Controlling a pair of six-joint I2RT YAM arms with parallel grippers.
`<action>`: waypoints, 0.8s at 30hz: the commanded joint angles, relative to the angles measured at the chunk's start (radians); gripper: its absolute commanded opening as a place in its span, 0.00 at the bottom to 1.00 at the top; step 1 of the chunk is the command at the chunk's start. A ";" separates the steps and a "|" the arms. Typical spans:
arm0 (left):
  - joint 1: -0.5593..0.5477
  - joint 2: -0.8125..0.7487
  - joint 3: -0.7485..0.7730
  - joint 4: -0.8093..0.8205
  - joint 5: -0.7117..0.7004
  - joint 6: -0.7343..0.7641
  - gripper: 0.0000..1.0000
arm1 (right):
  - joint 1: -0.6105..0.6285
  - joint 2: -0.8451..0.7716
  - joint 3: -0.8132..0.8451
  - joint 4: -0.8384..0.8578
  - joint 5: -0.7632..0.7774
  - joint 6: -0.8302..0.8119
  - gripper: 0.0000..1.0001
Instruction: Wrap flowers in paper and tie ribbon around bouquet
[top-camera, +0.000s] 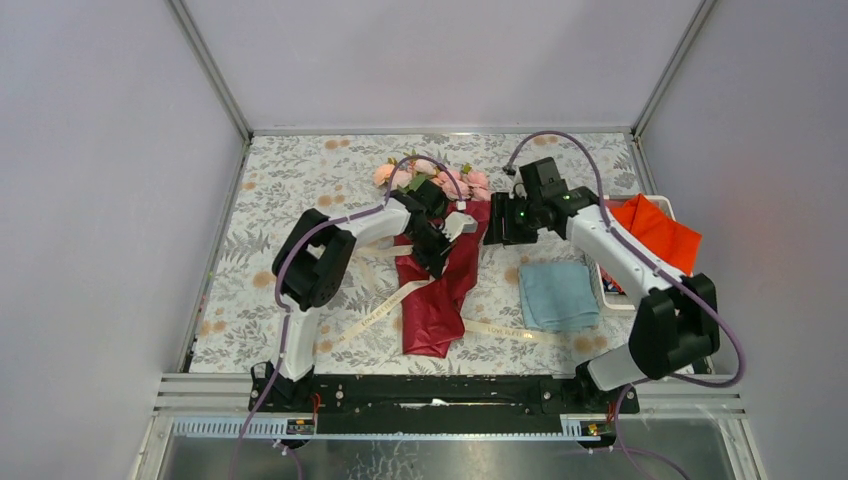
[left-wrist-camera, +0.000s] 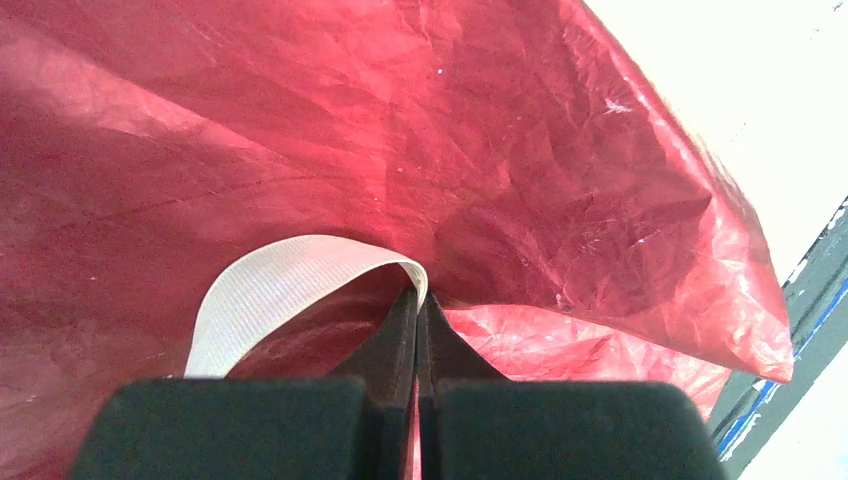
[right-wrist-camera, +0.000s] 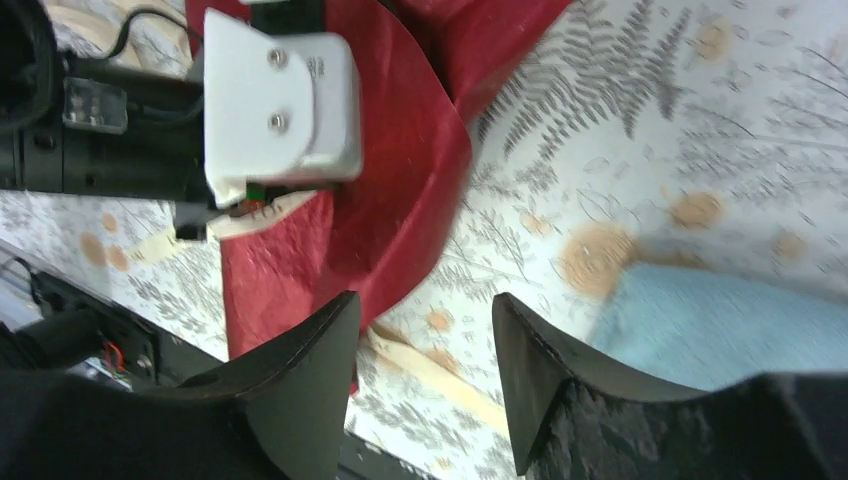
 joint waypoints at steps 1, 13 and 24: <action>-0.008 -0.011 -0.041 0.044 0.018 -0.008 0.00 | 0.008 -0.049 0.063 -0.380 0.089 -0.120 0.59; -0.008 -0.037 -0.038 0.043 0.019 0.008 0.00 | 0.125 0.028 -0.265 -0.245 0.172 -0.012 0.72; -0.007 -0.040 -0.034 0.039 0.021 0.016 0.00 | 0.281 0.032 -0.406 -0.180 0.277 0.086 0.72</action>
